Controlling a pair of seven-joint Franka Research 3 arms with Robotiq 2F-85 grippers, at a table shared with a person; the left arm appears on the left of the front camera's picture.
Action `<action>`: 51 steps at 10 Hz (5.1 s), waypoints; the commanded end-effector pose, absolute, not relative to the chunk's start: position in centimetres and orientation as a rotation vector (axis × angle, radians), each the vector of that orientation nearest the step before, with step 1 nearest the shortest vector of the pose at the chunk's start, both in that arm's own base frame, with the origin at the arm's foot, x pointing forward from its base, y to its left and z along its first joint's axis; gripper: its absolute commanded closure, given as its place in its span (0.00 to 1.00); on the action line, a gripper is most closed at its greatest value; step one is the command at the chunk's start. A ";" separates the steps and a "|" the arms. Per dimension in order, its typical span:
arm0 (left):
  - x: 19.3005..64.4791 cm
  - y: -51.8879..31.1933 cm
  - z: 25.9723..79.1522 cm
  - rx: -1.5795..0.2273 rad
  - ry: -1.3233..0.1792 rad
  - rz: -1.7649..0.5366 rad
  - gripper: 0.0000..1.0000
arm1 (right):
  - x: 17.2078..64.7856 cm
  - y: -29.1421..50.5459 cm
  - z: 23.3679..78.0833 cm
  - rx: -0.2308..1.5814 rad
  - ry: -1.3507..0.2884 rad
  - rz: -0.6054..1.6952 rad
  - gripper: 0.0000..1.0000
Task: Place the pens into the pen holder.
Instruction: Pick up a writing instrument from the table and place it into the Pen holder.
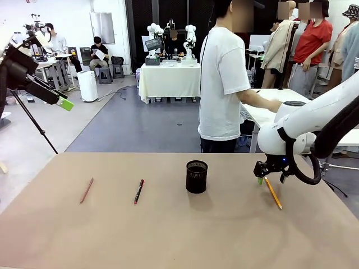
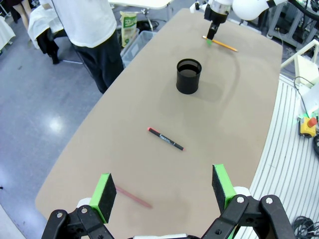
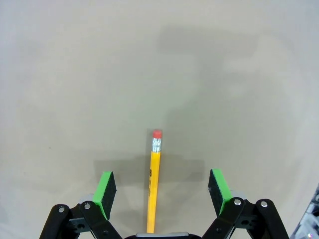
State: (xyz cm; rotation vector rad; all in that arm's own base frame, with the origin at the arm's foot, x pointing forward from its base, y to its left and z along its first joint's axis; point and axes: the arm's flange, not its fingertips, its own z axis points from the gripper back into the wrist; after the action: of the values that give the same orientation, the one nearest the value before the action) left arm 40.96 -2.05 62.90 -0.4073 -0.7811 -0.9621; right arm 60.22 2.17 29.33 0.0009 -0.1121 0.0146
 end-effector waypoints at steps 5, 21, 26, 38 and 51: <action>40.8 -2.1 62.9 -0.408 -0.790 -0.963 0.00 | 61.4 2.5 29.3 -0.027 -0.101 -0.013 1.00; 40.8 -2.1 62.9 -0.408 -0.790 -0.963 0.00 | 56.7 -0.8 47.3 0.822 -0.409 0.400 1.00; 40.8 -2.1 62.9 -0.408 -0.790 -0.963 0.00 | 53.9 -3.7 52.7 1.052 -0.732 0.730 1.00; 40.8 -2.1 62.9 -0.408 -0.790 -0.963 0.00 | 51.2 -7.9 58.0 1.080 -0.938 0.778 1.00; 40.8 -2.1 62.9 -0.408 -0.790 -0.963 0.00 | 48.0 -17.6 62.8 1.105 -1.213 0.724 1.00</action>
State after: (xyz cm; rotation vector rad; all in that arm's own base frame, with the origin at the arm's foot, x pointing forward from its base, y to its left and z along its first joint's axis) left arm 40.97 -2.02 62.89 -0.4066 -0.7808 -0.9610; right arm 48.27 -17.64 62.31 1.1084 -1.2052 0.7185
